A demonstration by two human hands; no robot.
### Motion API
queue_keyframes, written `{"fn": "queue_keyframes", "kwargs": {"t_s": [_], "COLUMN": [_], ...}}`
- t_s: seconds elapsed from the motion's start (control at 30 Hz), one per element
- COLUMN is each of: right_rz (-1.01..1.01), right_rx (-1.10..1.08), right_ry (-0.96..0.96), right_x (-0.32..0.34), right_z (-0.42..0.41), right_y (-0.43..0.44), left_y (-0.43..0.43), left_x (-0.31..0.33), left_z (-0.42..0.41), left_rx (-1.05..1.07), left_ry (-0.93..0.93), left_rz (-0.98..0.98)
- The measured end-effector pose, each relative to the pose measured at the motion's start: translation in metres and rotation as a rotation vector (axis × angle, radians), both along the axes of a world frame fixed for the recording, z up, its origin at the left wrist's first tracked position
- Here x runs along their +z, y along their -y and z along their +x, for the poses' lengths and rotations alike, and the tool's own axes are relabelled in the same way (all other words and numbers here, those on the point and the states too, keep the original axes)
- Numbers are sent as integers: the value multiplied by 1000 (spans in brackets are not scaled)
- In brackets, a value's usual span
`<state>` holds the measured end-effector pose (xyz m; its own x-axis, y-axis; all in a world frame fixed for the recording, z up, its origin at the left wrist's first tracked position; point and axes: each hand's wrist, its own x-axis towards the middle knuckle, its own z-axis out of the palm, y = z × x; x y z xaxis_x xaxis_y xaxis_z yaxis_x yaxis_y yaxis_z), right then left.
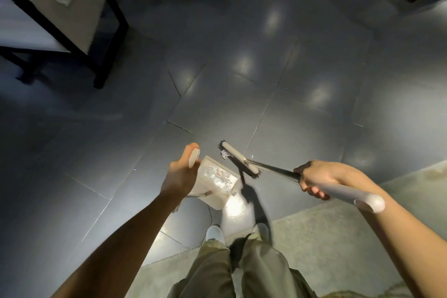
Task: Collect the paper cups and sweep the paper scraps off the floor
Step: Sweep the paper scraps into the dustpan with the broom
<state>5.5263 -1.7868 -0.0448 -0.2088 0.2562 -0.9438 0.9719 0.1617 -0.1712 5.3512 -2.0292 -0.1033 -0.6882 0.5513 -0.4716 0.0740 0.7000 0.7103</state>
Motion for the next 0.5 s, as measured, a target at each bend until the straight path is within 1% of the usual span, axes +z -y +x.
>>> {"fn": "queue_keyframes", "kwargs": {"t_s": [0.1, 0.17, 0.23, 0.37, 0.43, 0.5], "right_rz": [62, 98, 141, 225, 209, 142], "right_rx": [9, 7, 52, 213, 224, 182], "right_ry": [-17, -26, -37, -31, -17, -3], "right_x": [-6, -15, -27, -57, -76, -95], "right_z": [1, 3, 6, 15, 19, 24], "right_y": [-7, -15, -23, -32, -33, -29], "left_y": [8, 14, 18, 34, 44, 54], "left_x": [6, 5, 2, -10, -14, -16], "left_z": [6, 9, 13, 21, 27, 34], "left_rx": [94, 105, 89, 90, 101, 133], "left_ry": [37, 50, 20, -100, -148, -145], "left_rz": [6, -4, -62, -160, -170, -157]}}
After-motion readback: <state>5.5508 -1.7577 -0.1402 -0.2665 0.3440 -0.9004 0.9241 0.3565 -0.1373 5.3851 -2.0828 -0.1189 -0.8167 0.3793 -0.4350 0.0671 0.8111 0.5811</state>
